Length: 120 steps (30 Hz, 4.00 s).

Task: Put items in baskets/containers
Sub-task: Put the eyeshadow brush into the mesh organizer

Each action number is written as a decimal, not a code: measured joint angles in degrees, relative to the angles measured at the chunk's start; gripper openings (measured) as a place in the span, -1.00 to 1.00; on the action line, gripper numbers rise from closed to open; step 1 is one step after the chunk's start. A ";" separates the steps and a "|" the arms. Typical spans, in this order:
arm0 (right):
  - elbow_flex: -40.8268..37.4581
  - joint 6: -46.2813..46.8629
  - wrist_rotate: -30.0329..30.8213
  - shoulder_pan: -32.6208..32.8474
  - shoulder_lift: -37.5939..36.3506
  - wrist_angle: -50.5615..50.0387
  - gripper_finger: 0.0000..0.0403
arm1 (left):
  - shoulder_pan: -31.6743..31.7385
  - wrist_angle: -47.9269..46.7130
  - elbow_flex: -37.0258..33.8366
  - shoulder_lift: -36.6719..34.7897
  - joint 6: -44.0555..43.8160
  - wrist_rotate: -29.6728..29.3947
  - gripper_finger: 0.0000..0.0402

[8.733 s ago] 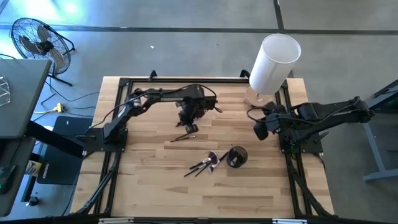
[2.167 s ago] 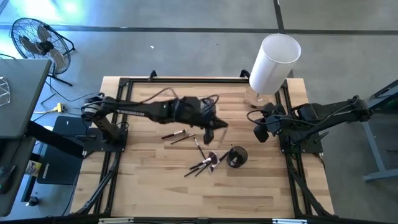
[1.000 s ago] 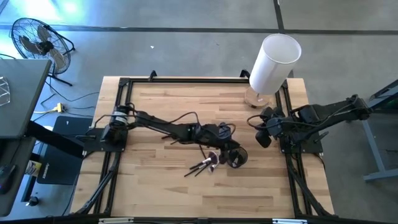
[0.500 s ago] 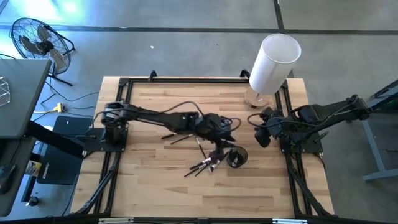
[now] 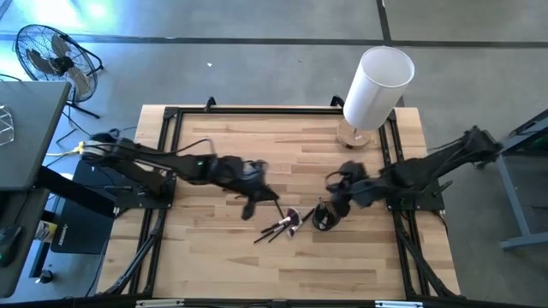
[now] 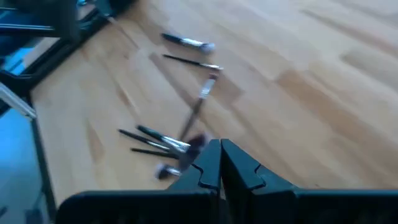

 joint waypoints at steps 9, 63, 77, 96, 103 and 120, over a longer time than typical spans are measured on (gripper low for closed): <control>21.92 -4.46 -2.01 -2.55 24.60 -3.49 -1.00 | -3.34 4.25 -15.33 -15.40 -7.26 -0.15 -0.99; 59.35 -2.13 -18.54 -21.87 71.58 -21.73 -0.59 | -5.26 -15.24 -16.15 -23.45 -3.08 7.46 -0.99; 59.17 -2.91 -15.05 -20.94 70.86 -21.91 -0.98 | -5.26 -15.78 -16.15 -23.43 -3.12 7.53 -0.99; 49.45 7.28 23.04 -7.44 39.07 -30.32 -1.00 | -5.26 -14.28 -16.16 -23.39 -4.21 7.09 -0.99; 21.70 3.53 34.09 4.75 20.15 -6.15 -1.00 | -5.23 -10.94 -16.16 -23.22 -5.69 4.25 -0.99; -19.37 -20.41 47.88 20.83 6.43 44.69 -1.00 | -5.17 -6.27 -16.18 -23.22 -9.18 -5.67 -0.99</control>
